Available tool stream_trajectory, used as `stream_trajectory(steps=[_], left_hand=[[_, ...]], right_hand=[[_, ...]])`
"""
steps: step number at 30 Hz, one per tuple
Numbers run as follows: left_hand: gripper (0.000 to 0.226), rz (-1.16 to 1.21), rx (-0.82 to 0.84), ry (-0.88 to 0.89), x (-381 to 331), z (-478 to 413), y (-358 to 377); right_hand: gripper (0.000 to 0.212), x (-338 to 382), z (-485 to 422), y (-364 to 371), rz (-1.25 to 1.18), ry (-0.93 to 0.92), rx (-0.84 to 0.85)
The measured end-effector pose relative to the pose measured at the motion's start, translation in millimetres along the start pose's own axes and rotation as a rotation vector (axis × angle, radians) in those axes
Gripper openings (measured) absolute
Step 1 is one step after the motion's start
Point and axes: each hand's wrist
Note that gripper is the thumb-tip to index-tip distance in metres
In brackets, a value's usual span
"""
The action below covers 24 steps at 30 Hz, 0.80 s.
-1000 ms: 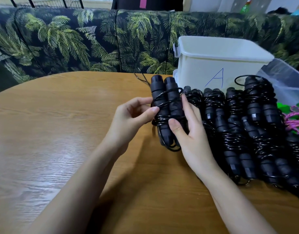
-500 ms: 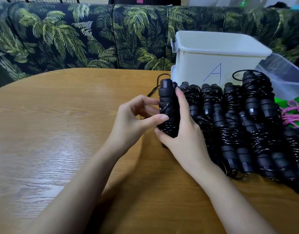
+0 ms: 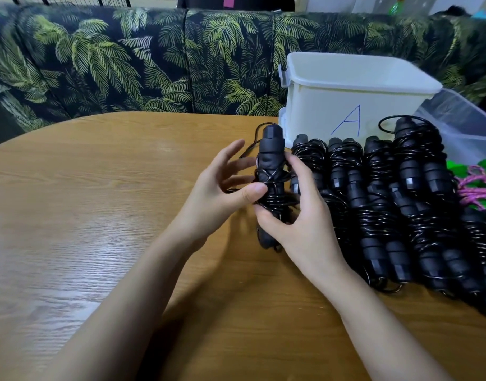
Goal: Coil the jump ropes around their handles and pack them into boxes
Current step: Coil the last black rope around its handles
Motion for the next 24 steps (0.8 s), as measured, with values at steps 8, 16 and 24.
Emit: stream_trajectory(steps=[8, 16, 24], left_hand=[[0.078, 0.02, -0.1, 0.025, -4.3, 1.6, 3.3], [0.077, 0.023, -0.122, 0.023, -2.6, 1.7, 3.8], [0.057, 0.069, -0.048, 0.03, -12.9, -0.3, -7.7]], right_hand=[[0.075, 5.5, 0.0, -4.0, -0.044, -0.109, 0.094], [0.082, 1.8, 0.5, -3.8, 0.052, -0.082, 0.1], [0.075, 2.0, -5.7, -18.3, -0.305, 0.008, 0.205]])
Point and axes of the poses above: each hand's wrist, its own z-axis away from the middle knuckle, its own y-axis out of the palm, x = y × z, and after that the axes turned 11 degrees about z, right-handed
